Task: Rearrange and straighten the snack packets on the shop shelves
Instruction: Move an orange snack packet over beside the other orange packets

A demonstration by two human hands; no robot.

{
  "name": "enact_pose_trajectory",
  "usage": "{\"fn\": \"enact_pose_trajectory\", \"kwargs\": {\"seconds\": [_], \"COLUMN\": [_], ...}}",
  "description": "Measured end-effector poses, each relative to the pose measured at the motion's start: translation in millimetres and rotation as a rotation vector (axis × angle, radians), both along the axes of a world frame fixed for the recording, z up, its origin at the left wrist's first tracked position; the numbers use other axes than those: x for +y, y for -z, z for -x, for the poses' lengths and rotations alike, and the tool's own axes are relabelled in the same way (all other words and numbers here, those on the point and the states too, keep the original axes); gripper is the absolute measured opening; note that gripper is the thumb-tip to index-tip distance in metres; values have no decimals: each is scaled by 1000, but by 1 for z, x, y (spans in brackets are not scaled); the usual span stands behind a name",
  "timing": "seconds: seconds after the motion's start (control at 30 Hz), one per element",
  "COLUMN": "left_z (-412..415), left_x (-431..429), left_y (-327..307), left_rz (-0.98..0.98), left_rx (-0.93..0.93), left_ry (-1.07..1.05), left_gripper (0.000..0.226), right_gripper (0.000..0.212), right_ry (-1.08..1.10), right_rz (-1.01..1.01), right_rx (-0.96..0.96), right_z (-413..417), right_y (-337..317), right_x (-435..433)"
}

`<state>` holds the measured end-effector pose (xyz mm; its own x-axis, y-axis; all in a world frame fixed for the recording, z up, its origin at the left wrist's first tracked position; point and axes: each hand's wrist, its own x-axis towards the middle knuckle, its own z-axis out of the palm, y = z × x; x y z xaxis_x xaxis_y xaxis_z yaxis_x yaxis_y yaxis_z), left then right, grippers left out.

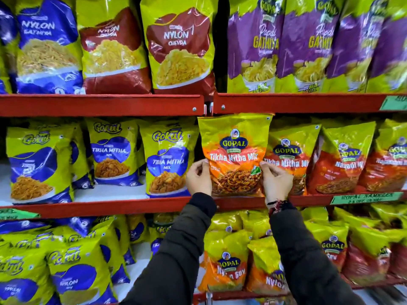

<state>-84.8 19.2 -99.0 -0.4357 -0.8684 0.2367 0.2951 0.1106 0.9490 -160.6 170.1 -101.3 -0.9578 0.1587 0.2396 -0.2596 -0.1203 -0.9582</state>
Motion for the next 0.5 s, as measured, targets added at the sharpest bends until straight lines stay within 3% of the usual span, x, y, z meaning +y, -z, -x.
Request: {"fn": "enact_pose_trajectory", "kwargs": {"seconds": [0.13,0.23,0.4,0.5], "left_z": [36,47,46,39], "left_x": [-11,-17,-18,-14], "left_y": [10,27,22,26], "left_rz": [-15,-32,119,196], "left_rx": [-88,-170,-366,-377], "left_ry": [14,4,-39,22], "left_gripper": [15,18,29,35], "right_gripper": [18,13,24,31], "right_ry": [55,74,91,69], "right_rz": [-87,-219,-389,-414], "right_rx": [-27,-12,42,122], "right_z": [33,41,48,37], "right_y": [11,21,22,31], "right_x": [-9,-15,-24,-26]}}
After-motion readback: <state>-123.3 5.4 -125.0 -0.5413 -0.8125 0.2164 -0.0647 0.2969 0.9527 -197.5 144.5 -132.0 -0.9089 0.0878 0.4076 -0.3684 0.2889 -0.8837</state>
